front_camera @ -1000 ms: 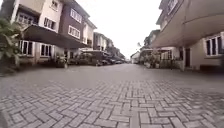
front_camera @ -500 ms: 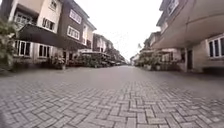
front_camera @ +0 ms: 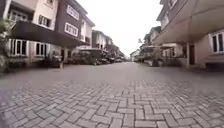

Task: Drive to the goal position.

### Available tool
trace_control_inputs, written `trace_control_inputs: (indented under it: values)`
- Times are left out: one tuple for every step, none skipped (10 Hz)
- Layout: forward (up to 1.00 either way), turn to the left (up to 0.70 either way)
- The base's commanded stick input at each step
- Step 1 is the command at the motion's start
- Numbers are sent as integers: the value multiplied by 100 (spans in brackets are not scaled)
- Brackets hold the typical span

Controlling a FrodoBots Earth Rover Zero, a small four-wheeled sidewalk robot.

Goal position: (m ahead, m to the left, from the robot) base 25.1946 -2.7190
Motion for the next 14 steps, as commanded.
trace_control_inputs:
  values:
    - [70,-35]
    - [70,-35]
    - [70,-35]
    - [70,0]
    - [70,0]
    - [70,0]
    - [70,0]
    - [70,0]
    - [70,0]
    - [70,0]
    - [70,0]
    - [70,0]
    - [70,0]
    - [70,0]
